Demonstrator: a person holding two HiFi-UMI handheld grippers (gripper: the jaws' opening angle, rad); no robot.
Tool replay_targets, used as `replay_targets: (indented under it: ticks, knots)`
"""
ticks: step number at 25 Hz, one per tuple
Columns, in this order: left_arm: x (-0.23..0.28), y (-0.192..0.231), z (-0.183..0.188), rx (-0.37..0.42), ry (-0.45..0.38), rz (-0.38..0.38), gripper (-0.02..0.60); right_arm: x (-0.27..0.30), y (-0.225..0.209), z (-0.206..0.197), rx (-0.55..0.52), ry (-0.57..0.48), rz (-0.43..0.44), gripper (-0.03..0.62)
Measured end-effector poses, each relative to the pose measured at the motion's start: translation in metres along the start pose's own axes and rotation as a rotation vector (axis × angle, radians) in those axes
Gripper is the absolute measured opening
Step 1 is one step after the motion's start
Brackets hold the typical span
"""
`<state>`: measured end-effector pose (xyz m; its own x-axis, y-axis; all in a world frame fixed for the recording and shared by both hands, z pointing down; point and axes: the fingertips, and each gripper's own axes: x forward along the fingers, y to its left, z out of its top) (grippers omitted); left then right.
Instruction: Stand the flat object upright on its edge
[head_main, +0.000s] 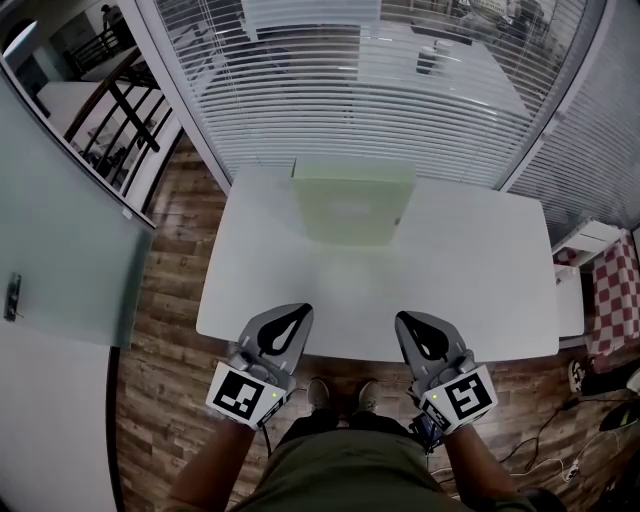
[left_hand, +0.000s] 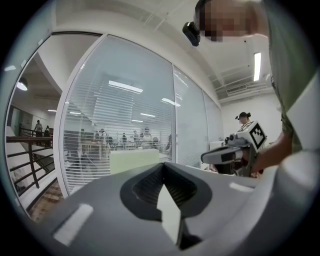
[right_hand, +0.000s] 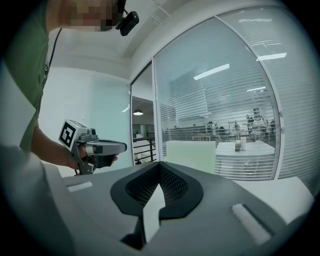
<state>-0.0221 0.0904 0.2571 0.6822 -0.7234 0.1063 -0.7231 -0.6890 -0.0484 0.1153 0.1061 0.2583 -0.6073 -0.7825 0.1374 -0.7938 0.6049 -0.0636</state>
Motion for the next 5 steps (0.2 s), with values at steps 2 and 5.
replay_targets:
  ticks: [2, 5]
  knots:
    - [0.0002, 0.0014, -0.0014, -0.001, 0.002, -0.002, 0.0, 0.0018, 0.0, -0.0014, 0.002, 0.003, -0.001, 0.011]
    - [0.0, 0.0035, -0.0028, -0.005, 0.005, -0.004, 0.0, 0.005, 0.001, -0.0015, 0.002, 0.003, -0.001, 0.011]
